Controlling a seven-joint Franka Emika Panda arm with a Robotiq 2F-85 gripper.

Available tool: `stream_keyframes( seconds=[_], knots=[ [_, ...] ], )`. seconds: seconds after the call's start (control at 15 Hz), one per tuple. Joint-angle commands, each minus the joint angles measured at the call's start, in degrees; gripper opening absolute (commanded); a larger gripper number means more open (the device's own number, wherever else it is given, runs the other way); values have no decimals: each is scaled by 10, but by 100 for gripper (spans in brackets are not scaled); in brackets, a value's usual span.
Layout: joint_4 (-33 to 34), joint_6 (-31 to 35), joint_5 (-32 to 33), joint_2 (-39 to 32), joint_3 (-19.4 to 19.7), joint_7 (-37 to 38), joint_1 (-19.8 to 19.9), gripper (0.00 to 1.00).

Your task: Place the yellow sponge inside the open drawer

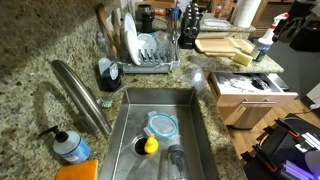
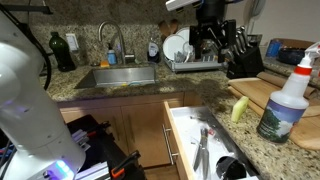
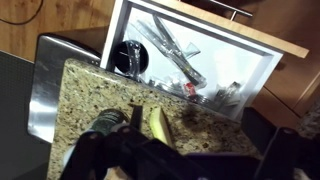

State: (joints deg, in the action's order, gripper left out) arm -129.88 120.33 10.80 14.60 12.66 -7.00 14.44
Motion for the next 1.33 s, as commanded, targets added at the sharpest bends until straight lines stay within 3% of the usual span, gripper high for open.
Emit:
stream_keyframes(
  seconds=[0.0,0.2,0.33,0.47,0.53,0.73,0.8,1.07,1.27],
  knots=[
    [-12,57,-56,-9,47,-151,-14,100],
    [3,45,-122,-35,95,-285,-43,100],
    [40,-9,-157,-90,103,-353,-35,100],
    [74,-57,-126,-137,89,-329,-21,100],
    [23,-15,-133,-77,84,-320,-15,100],
    [32,-16,-133,-97,78,-319,-14,100],
    [37,26,-108,-110,79,-280,-7,100],
    [67,122,-58,-177,82,-237,5,100],
    [90,141,-32,-203,71,-221,7,100]
  ],
)
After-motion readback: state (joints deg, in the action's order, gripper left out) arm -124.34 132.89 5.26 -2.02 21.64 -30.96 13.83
